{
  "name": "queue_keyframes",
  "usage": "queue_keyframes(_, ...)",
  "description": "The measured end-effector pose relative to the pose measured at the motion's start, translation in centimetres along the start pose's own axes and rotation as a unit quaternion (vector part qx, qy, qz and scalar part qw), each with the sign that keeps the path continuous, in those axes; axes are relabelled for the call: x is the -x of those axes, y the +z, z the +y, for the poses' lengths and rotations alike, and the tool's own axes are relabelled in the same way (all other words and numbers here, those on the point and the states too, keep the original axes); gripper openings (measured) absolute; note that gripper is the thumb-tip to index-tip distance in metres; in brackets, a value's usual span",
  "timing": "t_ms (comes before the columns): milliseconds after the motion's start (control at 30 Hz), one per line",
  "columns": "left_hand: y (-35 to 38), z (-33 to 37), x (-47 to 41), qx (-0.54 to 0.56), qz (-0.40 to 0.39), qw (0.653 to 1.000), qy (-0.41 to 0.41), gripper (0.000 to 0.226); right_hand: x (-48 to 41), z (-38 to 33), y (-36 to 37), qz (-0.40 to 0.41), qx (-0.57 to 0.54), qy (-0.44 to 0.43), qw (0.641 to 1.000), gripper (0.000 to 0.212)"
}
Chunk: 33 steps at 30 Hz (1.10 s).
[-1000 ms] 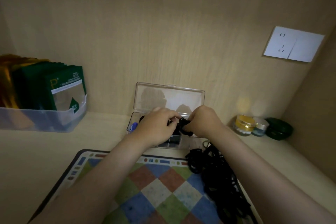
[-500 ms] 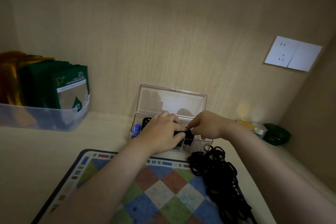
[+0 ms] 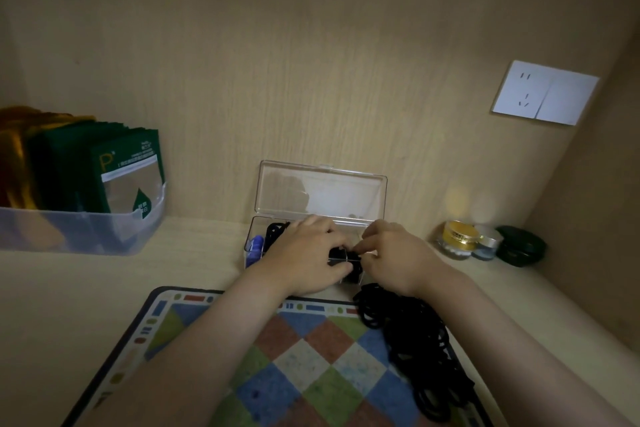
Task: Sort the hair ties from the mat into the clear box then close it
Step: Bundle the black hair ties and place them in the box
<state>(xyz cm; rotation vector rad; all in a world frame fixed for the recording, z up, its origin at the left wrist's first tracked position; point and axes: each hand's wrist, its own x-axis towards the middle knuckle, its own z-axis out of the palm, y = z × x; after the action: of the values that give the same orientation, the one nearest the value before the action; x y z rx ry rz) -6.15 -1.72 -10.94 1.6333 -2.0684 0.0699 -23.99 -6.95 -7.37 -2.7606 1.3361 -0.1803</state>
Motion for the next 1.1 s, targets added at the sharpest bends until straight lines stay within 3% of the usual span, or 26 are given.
queue_keyframes(67,0.0,-0.1,0.0,-0.006,0.0,1.0,0.003,0.037,0.3,0.0,0.5,-0.009,0.032,-0.011,0.999,0.038)
queue_keyframes(167,-0.1,0.2,0.0,-0.017,0.001,1.0,-0.001,0.041,0.5,0.8,0.1,-0.019,-0.004,-0.021,1.0,0.04)
queue_keyframes(300,-0.4,0.7,-0.2,-0.023,0.009,1.0,-0.01,0.045,1.7,2.5,-1.5,0.061,-0.093,-0.037,0.993,0.038)
queue_keyframes(400,-0.7,2.0,-0.4,-0.012,0.055,0.998,0.017,0.033,3.4,3.4,-2.3,0.097,-0.146,-0.028,0.984,0.03)
queue_keyframes(500,-0.7,4.1,-0.4,0.017,0.08,0.995,0.058,0.013,5.0,4.1,-2.2,0.068,-0.196,-0.026,0.978,0.024)
queue_keyframes(667,0.2,6.3,0.5,0.029,-0.018,0.997,0.069,0.01,6.1,5.4,-0.2,0.065,-0.233,-0.025,0.97,0.018)
queue_keyframes(833,1.0,6.6,1.8,-0.087,-0.079,0.991,0.056,0.041,6.2,5.1,0.9,0.048,-0.174,-0.029,0.983,0.029)
queue_keyframes(1000,2.1,7.0,2.4,0.016,-0.059,0.998,-0.032,0.025,6.4,4.2,0.6,-0.003,-0.105,-0.048,0.993,0.036)
queue_keyframes(1100,2.3,7.0,2.4,0.087,-0.057,0.992,-0.07,0.028,6.4,3.9,0.9,-0.016,-0.095,-0.042,0.994,0.04)
